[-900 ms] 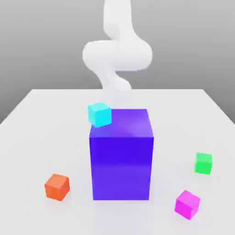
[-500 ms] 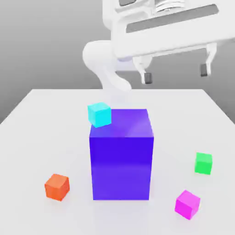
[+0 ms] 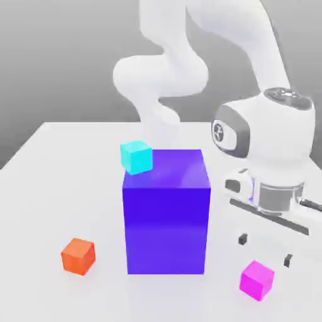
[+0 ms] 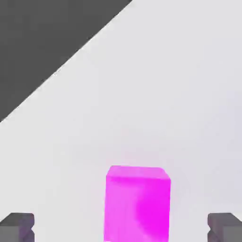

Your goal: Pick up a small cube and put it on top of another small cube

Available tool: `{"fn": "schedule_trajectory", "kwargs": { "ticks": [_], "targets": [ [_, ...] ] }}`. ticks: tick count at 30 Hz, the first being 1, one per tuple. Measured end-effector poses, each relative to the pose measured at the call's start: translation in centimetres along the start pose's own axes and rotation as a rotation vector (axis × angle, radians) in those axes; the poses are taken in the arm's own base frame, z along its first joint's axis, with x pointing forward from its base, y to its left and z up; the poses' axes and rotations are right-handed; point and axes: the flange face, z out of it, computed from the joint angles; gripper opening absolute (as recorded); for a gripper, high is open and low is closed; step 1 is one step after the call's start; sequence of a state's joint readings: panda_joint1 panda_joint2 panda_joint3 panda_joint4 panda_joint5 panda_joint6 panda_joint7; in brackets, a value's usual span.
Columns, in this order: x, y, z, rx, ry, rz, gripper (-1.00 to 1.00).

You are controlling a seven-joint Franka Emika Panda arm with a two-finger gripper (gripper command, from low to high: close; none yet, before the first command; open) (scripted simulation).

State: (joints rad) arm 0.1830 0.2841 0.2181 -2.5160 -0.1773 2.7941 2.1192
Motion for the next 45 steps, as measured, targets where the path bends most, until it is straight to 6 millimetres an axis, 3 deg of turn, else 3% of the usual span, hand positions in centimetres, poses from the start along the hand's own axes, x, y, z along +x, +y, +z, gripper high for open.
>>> {"fn": "schedule_trajectory", "kwargs": {
  "ticks": [3,4,11,17,27,34,36,41,42,45],
  "targets": [
    [0.0,0.2,3.7,-0.004,0.002,0.004,0.00],
    [0.0,0.3,4.5,-0.005,0.002,0.004,-1.00],
    [0.0,0.3,4.4,-0.003,0.001,0.004,-1.00],
    [-0.5,0.7,-1.6,-0.003,0.001,-0.033,-1.00],
    [-7.8,10.1,-5.1,-0.005,-0.003,-0.722,-1.00],
    [-10.1,16.7,-6.7,-0.005,-0.002,-1.194,-1.00],
    [-10.4,17.7,-6.0,-0.005,-0.001,-1.266,-1.00],
    [-10.4,17.9,-1.4,-0.005,0.000,-1.285,-1.00],
    [-10.4,18.0,-0.7,-0.005,0.000,-1.288,1.00],
    [-10.4,18.0,-0.7,-0.005,0.000,-1.288,1.00]
  ]
}}
